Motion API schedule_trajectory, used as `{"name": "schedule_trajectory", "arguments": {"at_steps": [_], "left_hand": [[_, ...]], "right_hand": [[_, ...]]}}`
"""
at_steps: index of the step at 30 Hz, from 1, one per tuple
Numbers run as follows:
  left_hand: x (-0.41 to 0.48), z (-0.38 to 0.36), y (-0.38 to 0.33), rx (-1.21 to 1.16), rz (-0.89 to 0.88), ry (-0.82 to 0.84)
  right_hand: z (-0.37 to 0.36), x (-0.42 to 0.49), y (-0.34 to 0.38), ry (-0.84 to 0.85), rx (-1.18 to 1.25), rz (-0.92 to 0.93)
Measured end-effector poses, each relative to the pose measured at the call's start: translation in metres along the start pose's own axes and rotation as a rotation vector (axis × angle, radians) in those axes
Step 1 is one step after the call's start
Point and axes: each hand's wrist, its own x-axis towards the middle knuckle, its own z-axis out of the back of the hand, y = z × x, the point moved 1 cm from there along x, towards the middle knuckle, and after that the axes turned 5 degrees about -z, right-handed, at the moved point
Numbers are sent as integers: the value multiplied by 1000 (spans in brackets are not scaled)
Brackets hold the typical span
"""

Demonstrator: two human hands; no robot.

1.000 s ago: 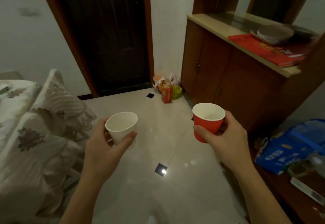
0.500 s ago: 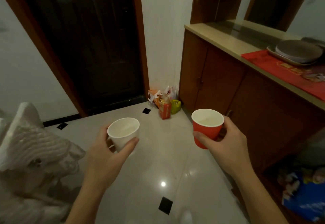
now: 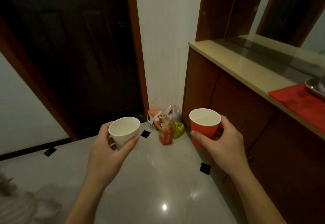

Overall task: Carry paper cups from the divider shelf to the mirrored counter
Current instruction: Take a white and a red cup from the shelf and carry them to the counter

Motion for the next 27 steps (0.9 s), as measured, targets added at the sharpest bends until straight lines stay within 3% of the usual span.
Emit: {"name": "schedule_trajectory", "arguments": {"at_steps": [14, 27], "left_hand": [[208, -76, 78, -40, -24, 27], [462, -170, 134, -227, -149, 284]], "right_hand": [[-87, 204, -44, 33, -41, -40], [-136, 376, -60, -245, -125, -189]]}}
